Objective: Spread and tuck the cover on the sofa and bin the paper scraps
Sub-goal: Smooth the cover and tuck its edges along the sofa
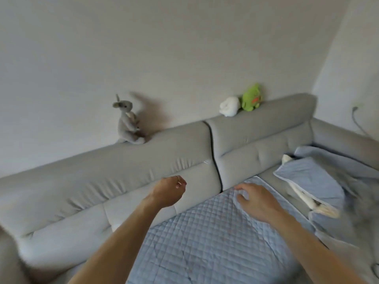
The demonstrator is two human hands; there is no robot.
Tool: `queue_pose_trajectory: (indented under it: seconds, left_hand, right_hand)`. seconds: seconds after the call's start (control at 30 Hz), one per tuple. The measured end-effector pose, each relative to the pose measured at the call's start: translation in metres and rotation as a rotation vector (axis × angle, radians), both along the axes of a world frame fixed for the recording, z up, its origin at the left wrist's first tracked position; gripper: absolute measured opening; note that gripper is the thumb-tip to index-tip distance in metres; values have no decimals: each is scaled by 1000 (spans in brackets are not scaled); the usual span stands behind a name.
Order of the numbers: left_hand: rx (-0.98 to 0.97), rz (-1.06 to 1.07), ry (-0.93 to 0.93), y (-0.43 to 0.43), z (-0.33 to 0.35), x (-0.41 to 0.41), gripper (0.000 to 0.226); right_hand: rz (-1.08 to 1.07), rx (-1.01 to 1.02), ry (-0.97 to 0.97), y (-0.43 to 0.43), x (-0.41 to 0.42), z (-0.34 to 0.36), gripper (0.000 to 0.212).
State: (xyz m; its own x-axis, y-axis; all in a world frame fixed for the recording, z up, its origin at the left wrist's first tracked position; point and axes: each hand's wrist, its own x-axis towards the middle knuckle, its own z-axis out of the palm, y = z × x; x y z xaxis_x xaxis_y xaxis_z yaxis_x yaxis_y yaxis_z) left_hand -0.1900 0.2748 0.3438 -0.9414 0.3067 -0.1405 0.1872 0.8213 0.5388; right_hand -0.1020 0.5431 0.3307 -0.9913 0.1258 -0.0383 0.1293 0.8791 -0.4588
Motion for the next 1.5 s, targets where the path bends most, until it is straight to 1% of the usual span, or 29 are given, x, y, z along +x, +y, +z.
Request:
queue_pose_trajectory:
  seconds: [0.17, 0.23, 0.37, 0.57, 0.7, 0.8, 0.9, 0.93, 0.97, 1.03, 1.13, 1.27, 1.37, 1.5]
  left_hand:
    - [-74, -247, 33, 131, 14, -24, 31]
    - [-71, -319, 47, 172, 20, -34, 32]
    - [-74, -424, 51, 249, 24, -56, 31]
    - [-55, -576, 25, 374, 11, -73, 31]
    - [-87, -623, 5, 451, -4, -82, 31]
    - [-102, -619, 5, 525, -18, -90, 30]
    - [-109, -572, -41, 595, -31, -88, 31]
    - [-103, -552, -51, 634, -35, -88, 31]
    - [-98, -534, -65, 650, -36, -89, 31]
    - [-84, -525, -78, 694, -39, -89, 32]
    - [-123, -543, -118, 761, -52, -74, 30]
    - [-172, -590, -140, 823, -71, -73, 30]
    - [-211, -632, -154, 884, -98, -83, 32]
    - [-244, -634, -183, 963, -131, -106, 34]
  right_hand:
    - [-215, -13, -6, 110, 29, 24, 31]
    - [-290, -4, 2, 147, 37, 32, 31]
    - [-436, 17, 7, 212, 46, 42, 33]
    - [-558, -2, -19, 311, 49, 46, 36]
    - [-581, -31, -47, 374, 47, 30, 36]
    - [-586, -43, -43, 440, 47, 17, 38]
    - [-544, -25, -83, 520, 47, 11, 40]
    - [-546, -29, -80, 560, 50, 12, 40]
    - [-543, -30, -78, 579, 49, 14, 40]
    - [-547, -29, -87, 626, 47, 19, 38]
    - [-552, -23, -132, 699, 50, 14, 40]
    - [-534, -59, -217, 757, 46, 0, 40]
    - [-547, -96, -266, 810, 41, -17, 48]
    - [-527, -70, -288, 884, 19, -29, 47]
